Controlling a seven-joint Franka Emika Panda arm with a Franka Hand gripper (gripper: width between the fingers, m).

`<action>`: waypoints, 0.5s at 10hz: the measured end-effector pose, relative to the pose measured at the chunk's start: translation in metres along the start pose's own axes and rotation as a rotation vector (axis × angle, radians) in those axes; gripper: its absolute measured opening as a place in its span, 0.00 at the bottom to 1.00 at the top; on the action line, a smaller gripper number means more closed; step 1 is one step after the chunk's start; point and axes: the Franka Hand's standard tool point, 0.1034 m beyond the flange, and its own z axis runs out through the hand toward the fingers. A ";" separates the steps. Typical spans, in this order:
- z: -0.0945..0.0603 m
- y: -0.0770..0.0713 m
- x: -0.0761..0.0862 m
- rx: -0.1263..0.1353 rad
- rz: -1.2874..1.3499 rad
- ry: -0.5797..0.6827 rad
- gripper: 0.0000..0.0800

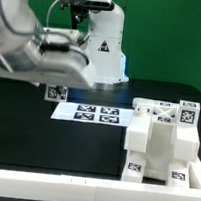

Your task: Assemble chair

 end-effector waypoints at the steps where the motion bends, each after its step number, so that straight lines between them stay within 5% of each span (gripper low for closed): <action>1: 0.001 0.001 0.006 -0.007 -0.019 0.087 0.35; 5: -0.010 -0.009 0.013 -0.010 0.001 0.360 0.35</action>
Offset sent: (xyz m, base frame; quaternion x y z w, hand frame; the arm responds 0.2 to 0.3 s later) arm 0.0000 0.0000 0.0000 0.0000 0.1938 0.0000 0.9810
